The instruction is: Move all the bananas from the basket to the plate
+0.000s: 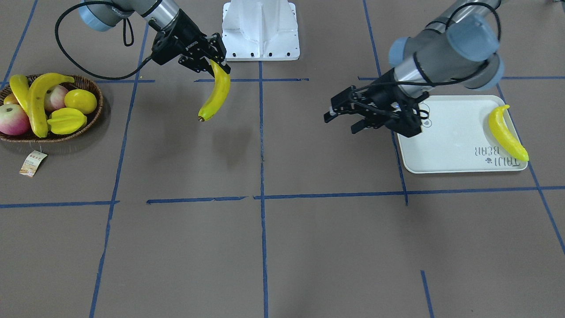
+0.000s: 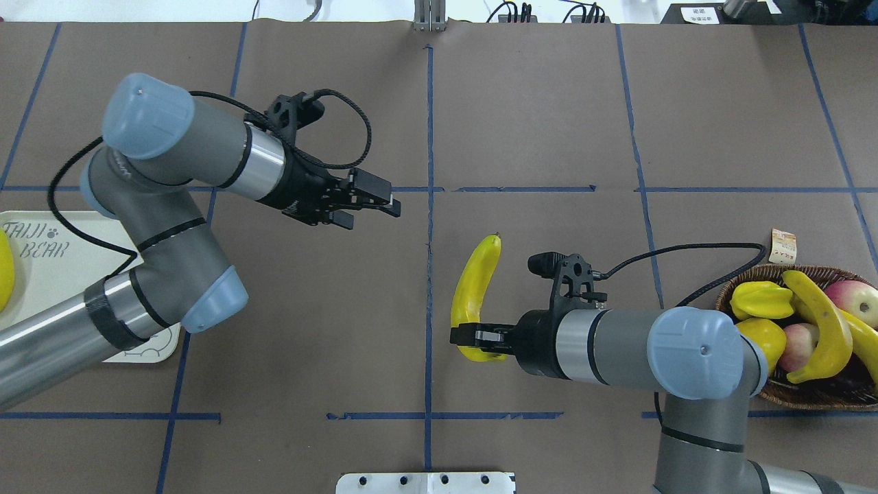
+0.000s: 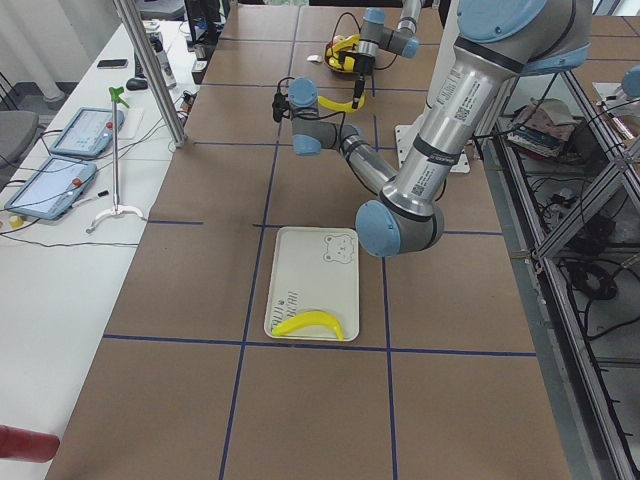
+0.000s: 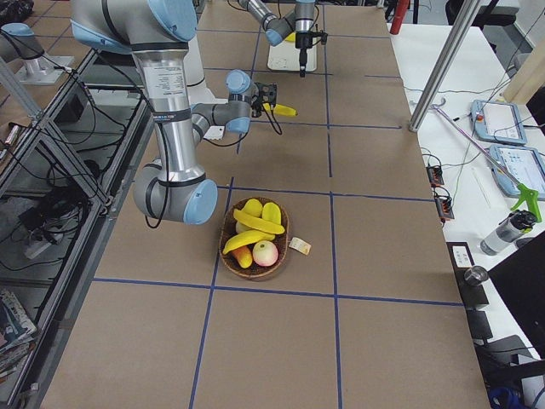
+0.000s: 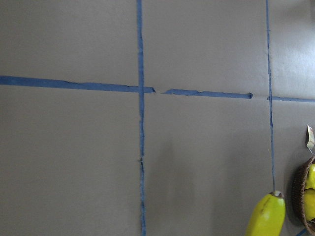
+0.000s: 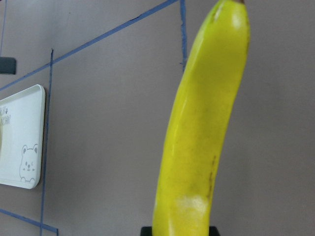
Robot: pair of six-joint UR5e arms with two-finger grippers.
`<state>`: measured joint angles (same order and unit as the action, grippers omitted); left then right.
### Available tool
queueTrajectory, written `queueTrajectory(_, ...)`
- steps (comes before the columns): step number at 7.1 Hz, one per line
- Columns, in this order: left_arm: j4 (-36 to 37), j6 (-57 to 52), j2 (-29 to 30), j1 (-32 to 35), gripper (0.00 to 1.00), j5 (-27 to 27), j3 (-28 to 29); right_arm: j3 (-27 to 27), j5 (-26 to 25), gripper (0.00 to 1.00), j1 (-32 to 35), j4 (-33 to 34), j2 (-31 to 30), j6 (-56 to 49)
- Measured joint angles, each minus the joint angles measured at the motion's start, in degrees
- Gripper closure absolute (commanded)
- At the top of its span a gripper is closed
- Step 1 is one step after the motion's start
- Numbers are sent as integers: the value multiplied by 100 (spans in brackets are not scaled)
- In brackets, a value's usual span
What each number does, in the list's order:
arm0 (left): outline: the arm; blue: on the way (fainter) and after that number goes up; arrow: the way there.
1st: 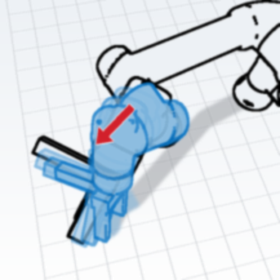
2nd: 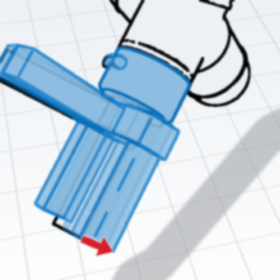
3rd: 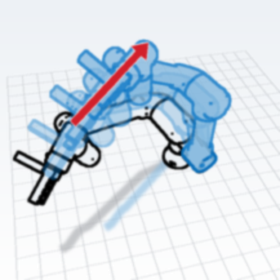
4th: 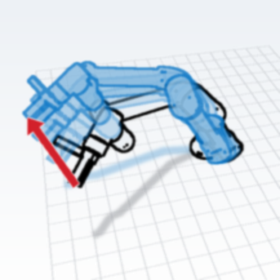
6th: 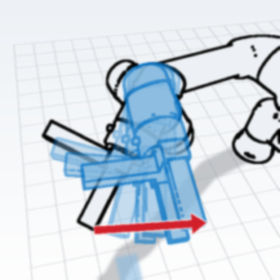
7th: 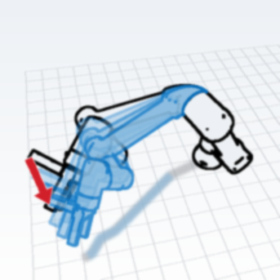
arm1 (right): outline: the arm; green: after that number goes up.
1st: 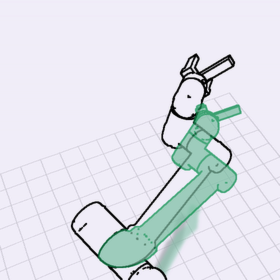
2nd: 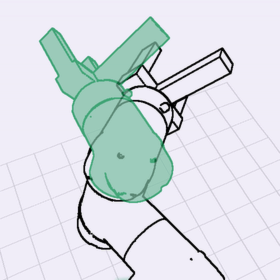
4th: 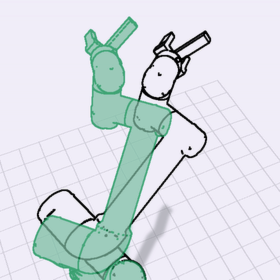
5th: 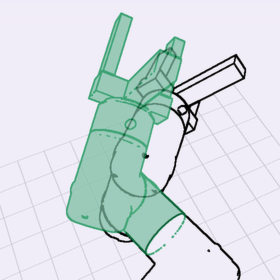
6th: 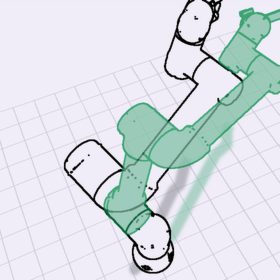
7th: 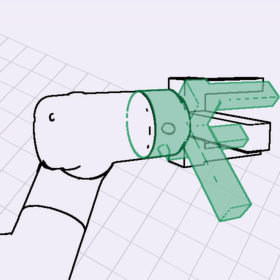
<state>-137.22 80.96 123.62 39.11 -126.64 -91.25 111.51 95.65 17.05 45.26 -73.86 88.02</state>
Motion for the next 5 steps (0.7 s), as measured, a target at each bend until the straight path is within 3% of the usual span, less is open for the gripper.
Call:
queueTrajectory(3, -6, -341, 545, -397, 2, 117, 411, -171, 12, 91, -43, 23, 306, -2)
queueTrajectory(5, -1, -573, 575, -561, 10, 128, 448, -173, 7, 89, -56, 23, 376, 6)
